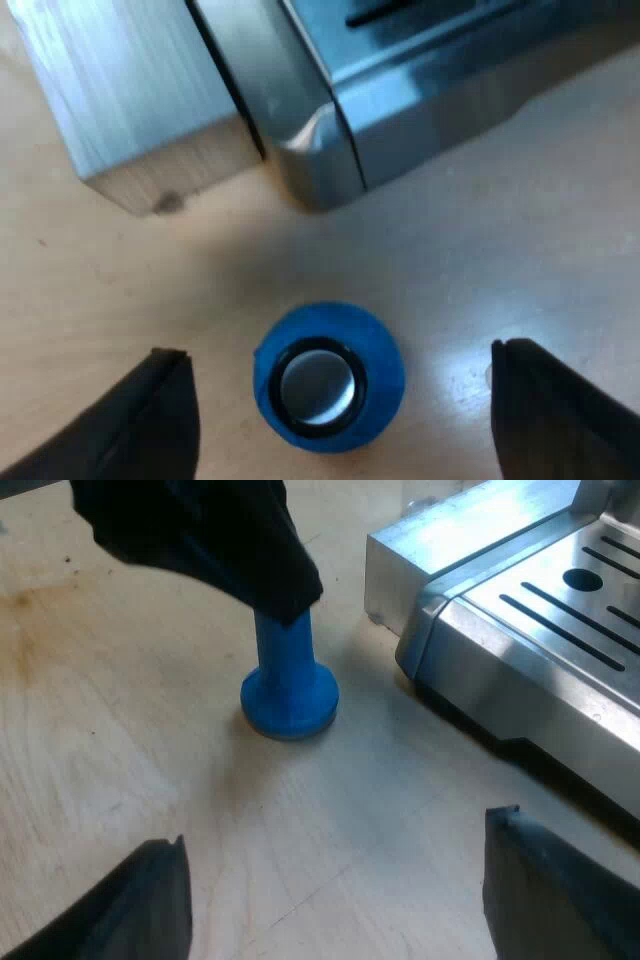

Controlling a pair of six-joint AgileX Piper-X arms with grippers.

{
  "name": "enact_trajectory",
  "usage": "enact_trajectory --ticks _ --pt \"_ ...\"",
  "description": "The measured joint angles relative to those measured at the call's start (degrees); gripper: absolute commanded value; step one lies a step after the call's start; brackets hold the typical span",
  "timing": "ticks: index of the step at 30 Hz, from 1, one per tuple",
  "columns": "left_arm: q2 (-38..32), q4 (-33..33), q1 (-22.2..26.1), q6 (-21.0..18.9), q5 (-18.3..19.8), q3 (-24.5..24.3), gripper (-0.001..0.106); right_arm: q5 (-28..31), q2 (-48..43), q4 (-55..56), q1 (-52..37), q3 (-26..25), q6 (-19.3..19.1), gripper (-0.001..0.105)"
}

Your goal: Grind coffee beans and then tamp

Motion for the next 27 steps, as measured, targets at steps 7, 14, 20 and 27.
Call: enact_trajectory --ticks 7,14,20,27 --pt "4.8 0.0 0.0 0.1 0.0 -0.3 0.063 0.0 0.0 0.0 0.0 0.0 0.0 0.063" --pt "13.4 -2.6 0.0 0.8 0.0 -0.5 0.063 0.0 0.0 0.0 0.0 0.0 0.0 0.063" --pt "15.9 -3.5 0.0 1.9 0.0 -0.5 0.063 0.0 0.0 0.0 0.0 0.0 0.0 0.063" --pt "16.5 -3.4 0.0 2.0 0.0 -0.5 0.063 0.0 0.0 0.0 0.0 0.0 0.0 0.063"
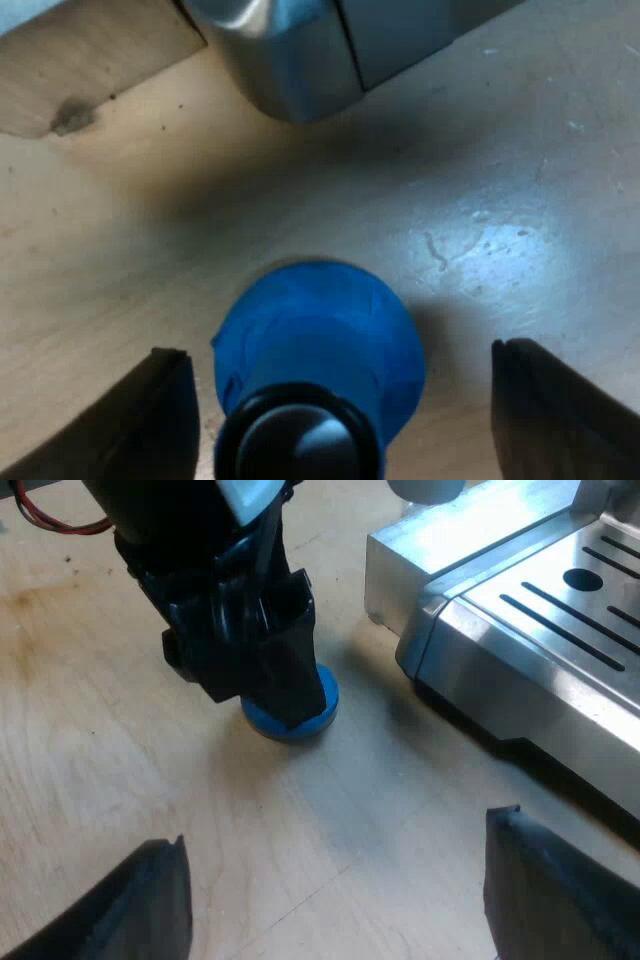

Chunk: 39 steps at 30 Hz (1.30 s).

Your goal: Grind coffee beans and then tamp

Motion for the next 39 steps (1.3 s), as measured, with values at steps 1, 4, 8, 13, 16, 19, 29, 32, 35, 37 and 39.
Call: enact_trajectory --ticks 1,4,8,13,16,19,29,32,35,37,39 --pt "0.0 0.0 0.0 0.0 0.0 0.0 0.063 0.0 0.0 0.0 0.0 0.0 0.0 0.063" --pt "0.0 -0.3 0.0 0.0 0.0 0.0 0.063 0.0 0.0 0.0 0.0 0.0 0.0 0.063" --pt "0.0 -1.3 0.0 0.1 0.2 0.0 0.063 0.0 0.0 0.0 0.0 0.0 0.0 0.063" --pt "0.1 -2.0 0.0 0.9 0.2 0.0 0.063 0.0 0.0 0.0 0.0 0.0 0.0 0.063" --pt "0.5 -2.6 0.0 0.9 0.3 0.0 0.063 0.0 0.0 0.0 0.0 0.0 0.0 0.063" --pt "1.7 -2.7 0.0 0.9 0.3 0.0 0.063 0.0 0.0 0.0 0.0 0.0 0.0 0.063" --pt "3.7 -2.6 0.0 0.9 0.3 0.0 0.063 0.0 0.0 0.0 0.0 0.0 0.0 0.063" --pt "3.7 -2.5 0.0 0.9 0.3 0.0 0.049 0.0 0.0 0.0 0.0 0.0 0.0 0.063" --pt "3.7 -1.9 0.0 0.9 0.3 0.0 0.025 0.0 0.0 0.0 0.0 0.0 0.0 0.063" --pt "3.7 -1.1 0.0 0.9 0.3 0.0 0.014 0.0 0.0 0.0 0.0 0.0 0.0 0.063" --pt "3.7 -0.7 0.0 0.9 0.3 0.0 0.007 0.0 0.0 0.0 0.0 0.0 0.0 0.063"
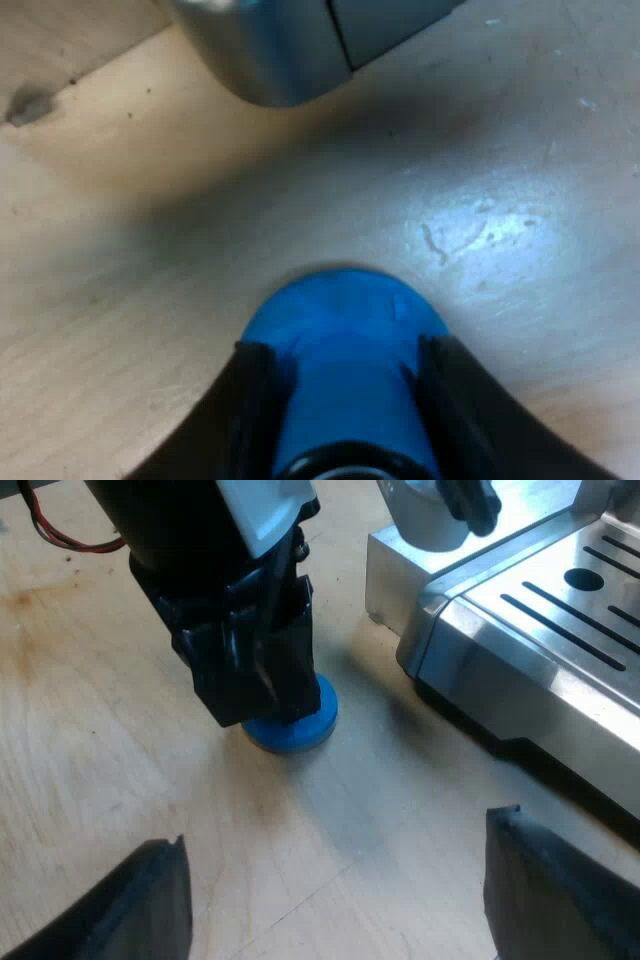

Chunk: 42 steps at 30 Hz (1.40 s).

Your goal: Grind coffee beans and then tamp

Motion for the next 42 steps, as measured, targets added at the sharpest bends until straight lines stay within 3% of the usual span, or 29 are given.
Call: enact_trajectory --ticks 2,9,17,25,32,38,42 --pt "0.0 0.3 0.0 0.0 0.1 -0.1 0.000 0.0 0.0 0.0 0.0 0.0 0.0 0.063" --pt "-2.9 4.6 0.0 0.1 0.1 -3.1 0.000 0.0 0.0 0.0 0.0 0.0 0.0 0.063" --pt "-15.4 9.5 0.0 -0.1 0.1 -6.4 0.000 0.0 0.0 0.0 0.0 0.0 0.0 0.063" --pt "-24.5 14.9 -0.3 -1.8 1.9 -6.5 0.000 0.0 -0.2 0.0 0.0 0.0 0.0 0.063" --pt "-28.9 17.8 -6.7 -2.5 3.6 -6.5 0.000 0.0 -5.1 3.2 0.0 0.0 0.0 0.063" --pt "-29.3 18.2 -11.6 -2.6 3.6 -6.5 0.000 0.0 -14.0 16.8 0.0 0.2 0.0 0.063" --pt "-29.3 17.7 -14.3 -2.6 3.8 -6.5 0.000 0.0 -16.5 19.3 0.0 0.1 0.0 0.063"
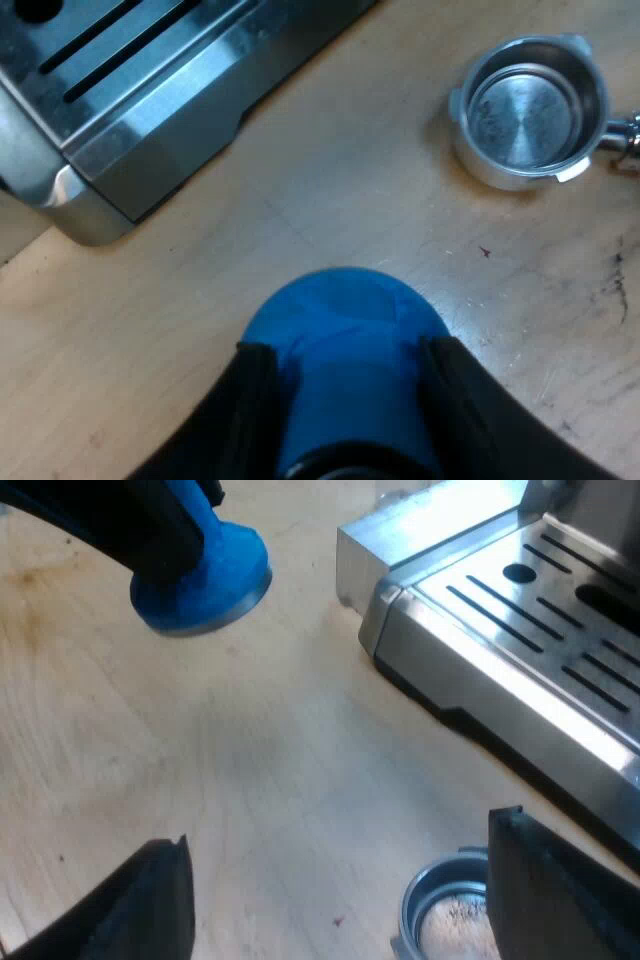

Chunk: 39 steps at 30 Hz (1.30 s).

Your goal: Grind coffee beans and then tamp

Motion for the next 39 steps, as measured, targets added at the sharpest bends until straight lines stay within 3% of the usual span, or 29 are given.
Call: enact_trajectory --ticks 6,10,16,22,27,28,32,39 --pt "0.0 -2.9 -5.1 0.0 0.2 0.0 0.000 4.4 -6.1 7.9 0.0 0.2 0.8 0.063" --pt "0.3 -4.5 -5.2 0.0 0.3 -0.2 0.000 5.6 -8.3 9.0 0.0 3.4 3.2 0.063" --pt "4.5 -4.7 -5.2 0.0 2.4 -2.2 0.000 5.7 -8.7 9.9 0.0 7.2 3.8 0.063" --pt "8.6 -5.9 -5.2 0.0 2.9 -4.5 0.000 5.7 -8.7 5.5 0.0 10.5 5.8 0.063" --pt "11.5 -6.6 -5.2 0.0 5.7 -6.1 0.000 5.7 -8.7 2.2 0.0 12.2 5.9 0.063" --pt "13.2 -6.6 -5.2 0.0 6.3 -6.7 0.000 5.9 -8.7 -3.8 0.0 14.2 5.4 0.063" --pt "15.3 -8.0 -5.3 0.0 7.6 -6.9 0.000 5.4 -8.7 -6.6 0.0 14.5 1.9 0.063" --pt "19.1 -10.2 -9.5 0.0 8.4 -6.9 0.000 4.8 -8.7 -7.3 0.0 15.2 1.3 0.063"
